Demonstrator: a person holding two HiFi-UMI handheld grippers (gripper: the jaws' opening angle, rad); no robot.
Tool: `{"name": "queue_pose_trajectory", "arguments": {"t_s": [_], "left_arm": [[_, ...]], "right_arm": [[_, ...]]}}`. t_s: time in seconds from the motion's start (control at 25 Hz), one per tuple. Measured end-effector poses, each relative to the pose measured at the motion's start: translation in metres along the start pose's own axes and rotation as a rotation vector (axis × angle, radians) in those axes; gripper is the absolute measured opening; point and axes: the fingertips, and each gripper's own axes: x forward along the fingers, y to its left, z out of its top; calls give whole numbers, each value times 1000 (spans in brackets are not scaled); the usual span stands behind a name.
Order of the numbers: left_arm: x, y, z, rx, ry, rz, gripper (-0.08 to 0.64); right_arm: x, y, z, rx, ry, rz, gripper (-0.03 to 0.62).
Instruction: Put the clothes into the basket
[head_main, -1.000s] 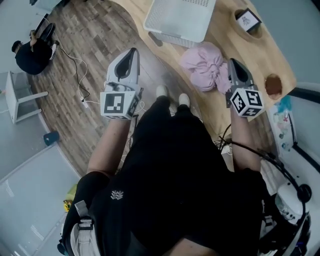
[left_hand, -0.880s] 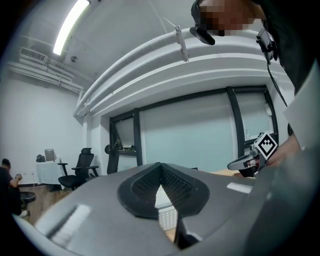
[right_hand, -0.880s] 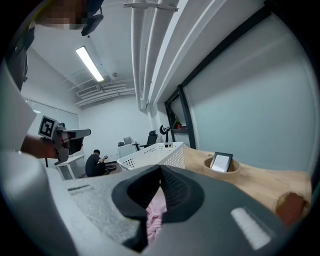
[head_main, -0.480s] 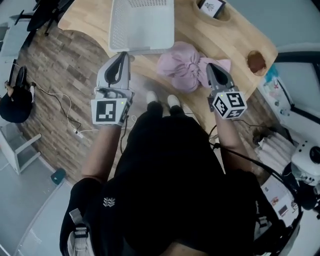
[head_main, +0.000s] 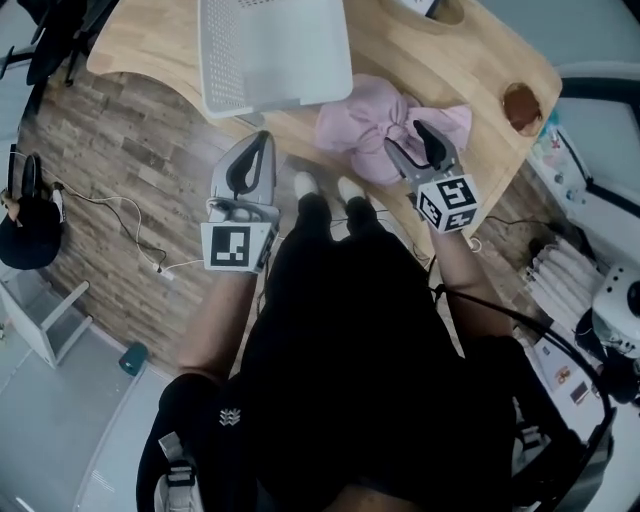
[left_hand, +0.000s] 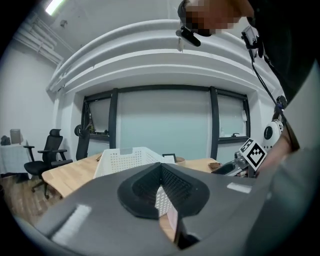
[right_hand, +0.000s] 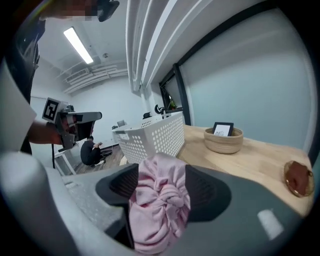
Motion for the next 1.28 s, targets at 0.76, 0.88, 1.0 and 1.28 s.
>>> {"name": "queue_pose_trajectory", "arguments": {"t_s": [0.76,0.88,1.0,1.28], "left_arm": [[25,-18,-47,-27,76,-134,8],[24,-13,-44,-28,68,-124,6],[24,-10,-36,-20,50,-116,8],[16,2,-16,-6,18,-94,8]], "right_arm": [[49,-16,-70,19,180,-30,379],[48,-15,-69,45,193,-19,329],[45,-15,-68,67,198,-23,286],[34,-15,-57,114,177,-48,218]]}}
